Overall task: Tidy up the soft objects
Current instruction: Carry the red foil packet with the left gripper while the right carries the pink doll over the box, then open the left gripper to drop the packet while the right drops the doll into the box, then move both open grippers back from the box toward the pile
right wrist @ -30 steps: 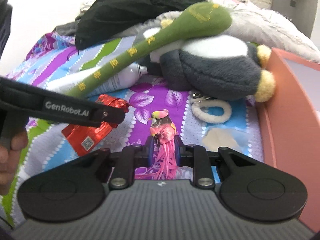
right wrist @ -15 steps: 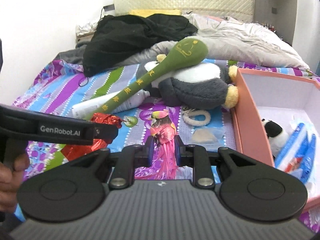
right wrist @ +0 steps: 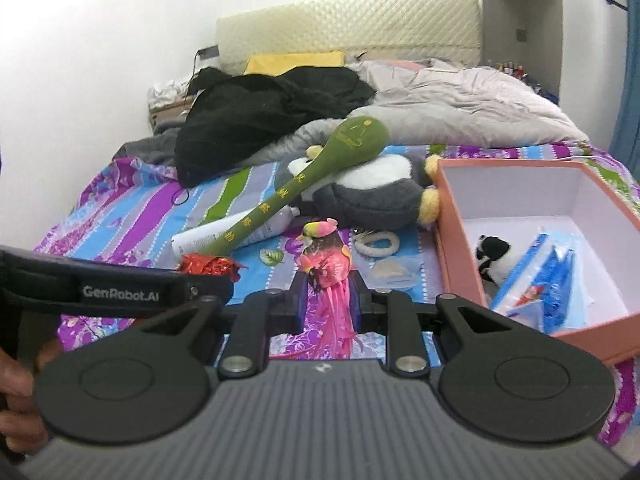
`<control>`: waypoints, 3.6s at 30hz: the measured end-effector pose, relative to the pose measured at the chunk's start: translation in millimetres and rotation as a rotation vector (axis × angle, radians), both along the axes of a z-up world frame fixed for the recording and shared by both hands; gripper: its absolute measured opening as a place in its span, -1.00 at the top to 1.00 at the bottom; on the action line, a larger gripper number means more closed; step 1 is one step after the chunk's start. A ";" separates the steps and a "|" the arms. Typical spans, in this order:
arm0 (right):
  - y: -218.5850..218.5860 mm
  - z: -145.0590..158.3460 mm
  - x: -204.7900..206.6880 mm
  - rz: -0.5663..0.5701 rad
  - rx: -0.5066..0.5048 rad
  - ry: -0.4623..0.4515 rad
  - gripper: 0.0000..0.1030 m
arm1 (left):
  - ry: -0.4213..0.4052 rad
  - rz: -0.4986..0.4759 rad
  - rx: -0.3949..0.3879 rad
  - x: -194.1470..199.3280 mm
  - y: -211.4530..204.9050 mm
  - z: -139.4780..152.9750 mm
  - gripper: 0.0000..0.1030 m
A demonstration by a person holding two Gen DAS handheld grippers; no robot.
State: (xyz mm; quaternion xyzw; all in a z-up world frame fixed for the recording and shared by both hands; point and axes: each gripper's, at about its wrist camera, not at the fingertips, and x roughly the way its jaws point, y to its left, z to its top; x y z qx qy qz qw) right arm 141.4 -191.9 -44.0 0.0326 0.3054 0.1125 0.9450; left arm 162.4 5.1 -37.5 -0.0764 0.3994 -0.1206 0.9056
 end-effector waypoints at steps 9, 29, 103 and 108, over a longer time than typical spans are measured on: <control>-35.6 12.6 -34.2 -0.100 0.026 0.009 0.53 | -0.028 -0.073 0.004 -27.2 -28.9 23.3 -0.14; -118.9 31.1 -94.6 -0.296 0.014 0.034 0.53 | -0.071 -0.323 -0.005 -56.7 -137.3 48.1 -0.14; -134.5 33.8 -41.9 -0.276 0.093 0.100 0.20 | -0.110 -0.345 0.012 -3.4 -157.6 73.3 -0.21; -120.9 35.3 -58.4 -0.258 0.081 0.086 0.20 | -0.123 -0.333 -0.002 -25.6 -136.8 75.0 -0.21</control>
